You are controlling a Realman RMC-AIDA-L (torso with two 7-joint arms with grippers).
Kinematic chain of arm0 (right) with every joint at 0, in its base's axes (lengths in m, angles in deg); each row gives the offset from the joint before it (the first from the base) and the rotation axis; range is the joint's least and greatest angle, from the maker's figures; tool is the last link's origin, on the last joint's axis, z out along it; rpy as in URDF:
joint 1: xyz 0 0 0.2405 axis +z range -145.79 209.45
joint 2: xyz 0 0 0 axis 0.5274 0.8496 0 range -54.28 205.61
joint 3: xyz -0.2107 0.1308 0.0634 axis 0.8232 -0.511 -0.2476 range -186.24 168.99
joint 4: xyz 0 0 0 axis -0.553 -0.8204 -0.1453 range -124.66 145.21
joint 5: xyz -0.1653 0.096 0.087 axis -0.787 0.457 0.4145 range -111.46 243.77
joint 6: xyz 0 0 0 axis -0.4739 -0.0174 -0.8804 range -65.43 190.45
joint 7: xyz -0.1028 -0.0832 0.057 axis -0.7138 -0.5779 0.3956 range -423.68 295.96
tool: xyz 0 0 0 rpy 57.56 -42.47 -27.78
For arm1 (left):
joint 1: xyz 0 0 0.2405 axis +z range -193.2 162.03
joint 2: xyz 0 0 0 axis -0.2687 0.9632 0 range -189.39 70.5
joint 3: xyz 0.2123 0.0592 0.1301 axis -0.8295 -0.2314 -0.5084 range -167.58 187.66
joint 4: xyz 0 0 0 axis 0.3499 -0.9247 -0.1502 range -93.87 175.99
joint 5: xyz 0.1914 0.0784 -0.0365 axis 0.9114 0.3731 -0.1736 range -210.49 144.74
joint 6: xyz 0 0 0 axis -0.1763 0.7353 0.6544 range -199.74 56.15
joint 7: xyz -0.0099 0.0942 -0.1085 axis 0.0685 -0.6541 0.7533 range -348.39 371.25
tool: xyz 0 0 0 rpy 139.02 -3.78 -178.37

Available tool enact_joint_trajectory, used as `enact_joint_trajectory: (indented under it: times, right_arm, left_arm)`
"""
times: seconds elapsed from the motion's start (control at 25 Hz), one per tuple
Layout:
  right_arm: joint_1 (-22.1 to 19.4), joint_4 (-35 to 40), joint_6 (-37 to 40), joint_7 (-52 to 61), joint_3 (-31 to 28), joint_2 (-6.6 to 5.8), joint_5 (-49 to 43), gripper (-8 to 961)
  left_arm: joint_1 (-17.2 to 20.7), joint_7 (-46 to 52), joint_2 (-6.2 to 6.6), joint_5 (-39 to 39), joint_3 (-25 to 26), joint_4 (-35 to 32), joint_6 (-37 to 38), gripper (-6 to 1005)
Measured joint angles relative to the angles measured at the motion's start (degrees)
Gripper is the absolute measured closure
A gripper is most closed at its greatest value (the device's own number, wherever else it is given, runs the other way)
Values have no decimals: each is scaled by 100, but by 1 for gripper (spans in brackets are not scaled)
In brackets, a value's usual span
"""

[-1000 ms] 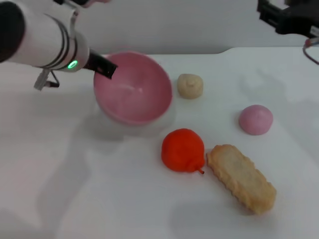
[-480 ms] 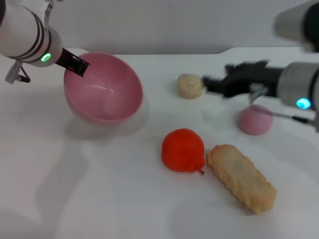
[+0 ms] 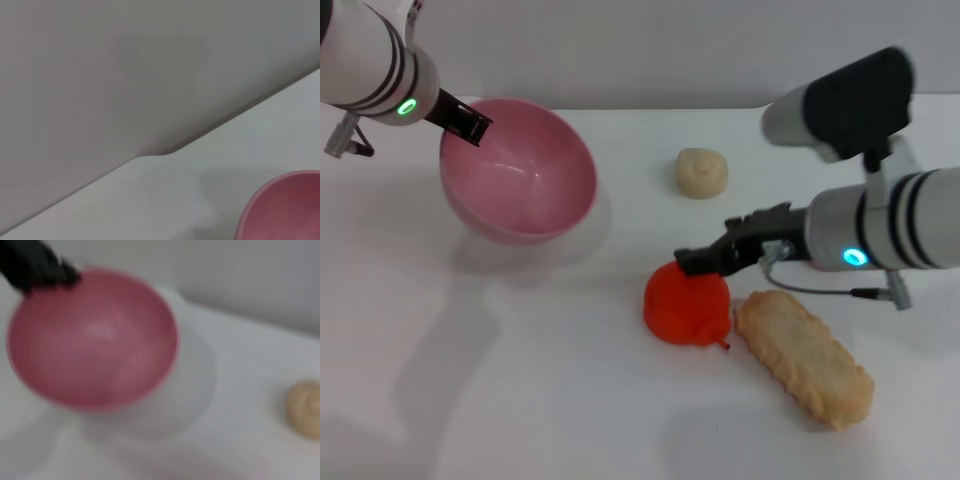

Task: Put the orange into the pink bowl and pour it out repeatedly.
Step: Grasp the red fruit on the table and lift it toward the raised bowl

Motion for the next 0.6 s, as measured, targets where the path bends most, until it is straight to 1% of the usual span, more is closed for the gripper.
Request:
enact_joint_trajectory:
  times: [0.12, 0.4, 0.6]
  right_arm:
    - [243, -486, 59, 18, 97, 7, 52, 159]
    - [425, -779, 271, 17, 305, 12, 292, 198]
    - [665, -1269, 381, 16, 374, 18, 460, 227]
  left_arm:
    - [0, 0, 0, 0, 0, 0, 0, 957]
    - [-8, -5, -8, 52, -55, 12, 25, 957]
    - [-11, -7, -9, 56, -58, 12, 26, 957]
